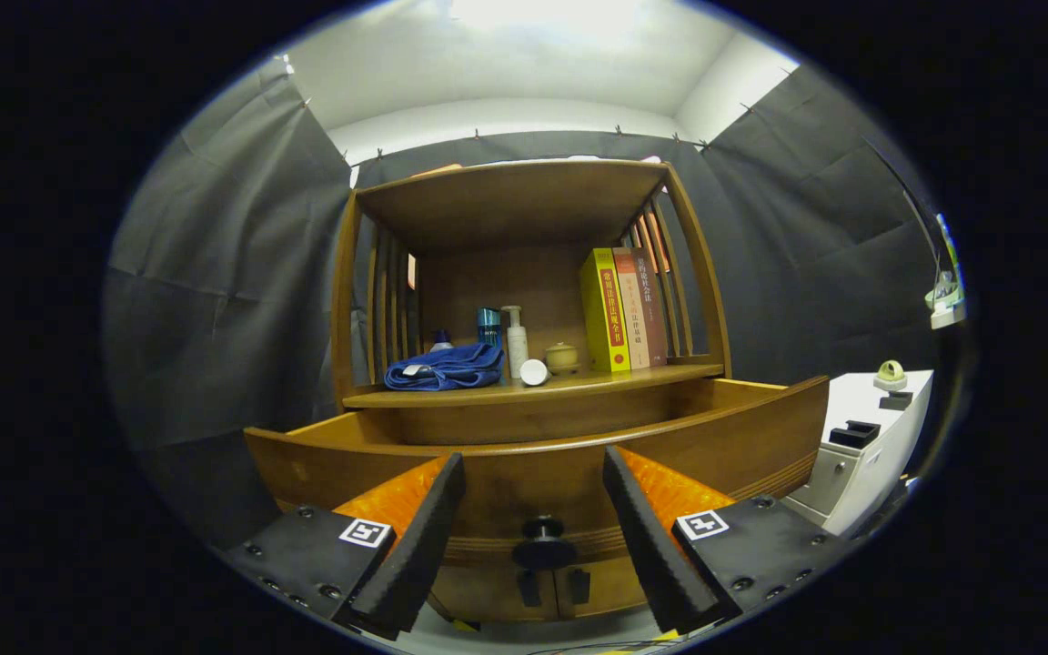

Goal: Pull open the drawer, take out the items inside it, and place them on the countertop above the cabinet.

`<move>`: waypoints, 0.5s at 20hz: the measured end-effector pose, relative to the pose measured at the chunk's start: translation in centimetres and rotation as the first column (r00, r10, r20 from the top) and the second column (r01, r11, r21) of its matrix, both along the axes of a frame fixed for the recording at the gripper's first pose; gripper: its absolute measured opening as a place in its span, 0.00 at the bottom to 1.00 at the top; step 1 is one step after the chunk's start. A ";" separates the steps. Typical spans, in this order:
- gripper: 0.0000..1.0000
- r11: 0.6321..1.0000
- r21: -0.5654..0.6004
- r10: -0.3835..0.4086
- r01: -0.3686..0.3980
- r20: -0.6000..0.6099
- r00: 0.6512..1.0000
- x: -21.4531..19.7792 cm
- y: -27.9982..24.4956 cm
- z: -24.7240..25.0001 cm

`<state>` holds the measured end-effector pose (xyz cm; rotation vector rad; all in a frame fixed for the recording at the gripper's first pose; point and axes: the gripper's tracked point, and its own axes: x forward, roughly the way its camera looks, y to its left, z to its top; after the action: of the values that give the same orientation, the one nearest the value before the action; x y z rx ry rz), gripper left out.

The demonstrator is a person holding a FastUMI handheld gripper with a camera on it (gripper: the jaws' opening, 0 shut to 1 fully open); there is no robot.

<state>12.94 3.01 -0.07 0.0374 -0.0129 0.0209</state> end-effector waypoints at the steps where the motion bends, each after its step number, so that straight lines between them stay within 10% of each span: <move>1: 0.99 1.000 -0.010 0.011 -0.011 -0.017 1.000 0.1 0.4 -0.8; 10: 0.97 1.000 -0.015 0.015 -0.017 -0.091 0.996 2.6 0.3 -3.9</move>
<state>15.55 3.34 -3.93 0.0223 0.0783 0.0351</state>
